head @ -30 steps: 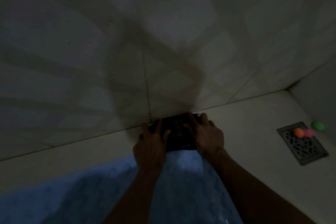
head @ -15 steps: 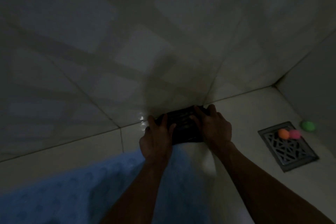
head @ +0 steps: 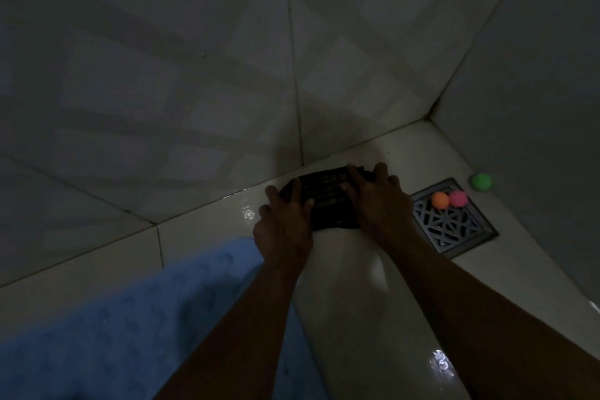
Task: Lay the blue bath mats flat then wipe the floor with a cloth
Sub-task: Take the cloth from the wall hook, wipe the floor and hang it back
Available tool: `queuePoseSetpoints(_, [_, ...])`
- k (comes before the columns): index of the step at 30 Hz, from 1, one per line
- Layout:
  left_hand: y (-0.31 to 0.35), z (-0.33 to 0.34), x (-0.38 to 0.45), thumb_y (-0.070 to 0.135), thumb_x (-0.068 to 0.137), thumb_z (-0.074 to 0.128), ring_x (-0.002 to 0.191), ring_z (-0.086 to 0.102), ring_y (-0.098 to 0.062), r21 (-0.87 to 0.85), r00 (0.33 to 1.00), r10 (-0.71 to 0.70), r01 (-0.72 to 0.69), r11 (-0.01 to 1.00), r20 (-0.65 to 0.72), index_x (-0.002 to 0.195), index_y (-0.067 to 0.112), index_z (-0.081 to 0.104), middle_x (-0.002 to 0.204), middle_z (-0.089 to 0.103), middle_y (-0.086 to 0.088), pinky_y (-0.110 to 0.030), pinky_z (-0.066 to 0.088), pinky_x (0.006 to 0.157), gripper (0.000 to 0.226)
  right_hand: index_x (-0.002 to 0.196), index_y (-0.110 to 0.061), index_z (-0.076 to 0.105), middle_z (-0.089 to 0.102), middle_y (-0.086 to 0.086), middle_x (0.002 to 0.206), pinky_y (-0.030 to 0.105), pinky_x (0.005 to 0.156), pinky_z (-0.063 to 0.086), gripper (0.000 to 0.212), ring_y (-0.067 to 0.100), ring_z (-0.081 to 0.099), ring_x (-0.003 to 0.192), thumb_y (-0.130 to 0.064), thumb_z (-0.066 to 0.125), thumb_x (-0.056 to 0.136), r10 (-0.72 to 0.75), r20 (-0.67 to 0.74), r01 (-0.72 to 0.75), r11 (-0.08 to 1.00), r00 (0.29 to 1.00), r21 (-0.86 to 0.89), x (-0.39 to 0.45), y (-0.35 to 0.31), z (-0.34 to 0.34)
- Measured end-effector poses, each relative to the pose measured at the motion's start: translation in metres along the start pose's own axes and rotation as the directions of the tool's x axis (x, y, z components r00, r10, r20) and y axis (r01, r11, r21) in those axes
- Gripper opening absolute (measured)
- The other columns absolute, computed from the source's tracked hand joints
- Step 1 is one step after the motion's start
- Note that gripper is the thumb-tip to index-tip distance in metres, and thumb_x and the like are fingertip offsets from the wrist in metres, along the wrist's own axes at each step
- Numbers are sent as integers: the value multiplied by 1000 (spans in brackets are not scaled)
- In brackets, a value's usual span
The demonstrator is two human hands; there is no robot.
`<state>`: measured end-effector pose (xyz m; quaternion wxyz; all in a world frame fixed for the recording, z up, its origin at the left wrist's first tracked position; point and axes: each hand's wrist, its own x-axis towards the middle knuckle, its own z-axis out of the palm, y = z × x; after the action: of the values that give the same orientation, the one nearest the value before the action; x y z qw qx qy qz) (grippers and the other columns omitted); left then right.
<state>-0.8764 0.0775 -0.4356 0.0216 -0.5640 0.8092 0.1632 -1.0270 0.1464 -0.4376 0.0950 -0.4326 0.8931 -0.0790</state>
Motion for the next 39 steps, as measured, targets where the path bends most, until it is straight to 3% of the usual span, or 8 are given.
queuePoseSetpoints(6, [8, 7, -45, 57, 103, 26, 112, 54, -32, 8, 999, -13, 13, 1000, 45, 155, 38, 20, 144, 29, -10, -43, 49, 80, 56, 149, -35, 33, 43, 14, 134, 35, 69, 45, 49, 35, 51, 112, -52, 31, 102, 57, 8, -57, 998, 998, -1, -49, 15, 0])
queuePoseSetpoints(11, [11, 7, -77, 55, 103, 28, 109, 58, -32, -5, 997, -5, 5, 1000, 80, 155, 36, 22, 142, 31, -10, -40, 48, 82, 55, 150, -37, 30, 33, 16, 149, 43, 91, 48, 50, 36, 41, 131, -52, 27, 103, 125, 76, -130, 990, 989, 52, -85, 22, -7])
queuePoseSetpoints(20, [10, 7, -142, 51, 105, 31, 109, 62, -32, -33, 994, 1, 3, 999, 108, 154, 35, 27, 149, 32, -12, -36, 49, 83, 52, 151, -39, 25, 32, 11, 145, 43, 84, 49, 48, 33, 38, 128, -47, 29, 104, 214, 192, -233, 969, 958, 84, -152, 25, -16])
queuePoseSetpoints(25, [1, 5, -167, 51, 105, 31, 116, 59, -31, -51, 989, 2, 6, 999, 151, 157, 33, 23, 152, 29, -13, -39, 48, 92, 56, 150, -34, 31, 38, 10, 141, 43, 87, 48, 47, 31, 41, 126, -41, 32, 104, 231, 240, -255, 964, 943, 75, -175, 20, -23])
queuePoseSetpoints(30, [-7, -1, -186, 51, 105, 26, 114, 59, -32, -52, 979, -20, 31, 998, 201, 155, 34, 28, 148, 34, -12, -40, 47, 91, 52, 129, -22, 51, 45, 12, 127, 42, 85, 48, 31, 32, 46, 117, -30, 42, 100, 234, 261, -273, 954, 937, 126, -193, 11, -33])
queuePoseSetpoints(34, [-23, -5, -198, 47, 105, 30, 114, 59, -32, -61, 975, 5, 9, 998, 221, 154, 35, 24, 147, 36, -10, -40, 47, 91, 51, 118, -16, 52, 46, 12, 123, 40, 82, 45, 26, 33, 48, 115, -26, 52, 94, 201, 306, -253, 957, 931, 142, -200, 4, -39])
queuePoseSetpoints(37, [-34, -10, -198, 42, 104, 37, 126, 52, -34, -187, 966, 8, 42, 982, 257, 159, 29, 9, 155, 32, -13, -42, 43, 100, 63, 114, -12, 53, 54, 13, 119, 38, 83, 48, 26, 33, 53, 111, -25, 55, 92, 145, 326, -218, 956, 934, 197, -200, 2, -42])
queuePoseSetpoints(39, [-37, -18, -192, 36, 104, 44, 130, 49, -35, -318, 978, -16, 84, 944, 209, 157, 17, 18, 152, 39, -19, -41, 41, 104, 62, 109, -10, 54, 60, 14, 114, 36, 81, 48, 26, 32, 57, 104, -26, 60, 90, 125, 337, -230, 927, 933, 294, -196, 2, -47])
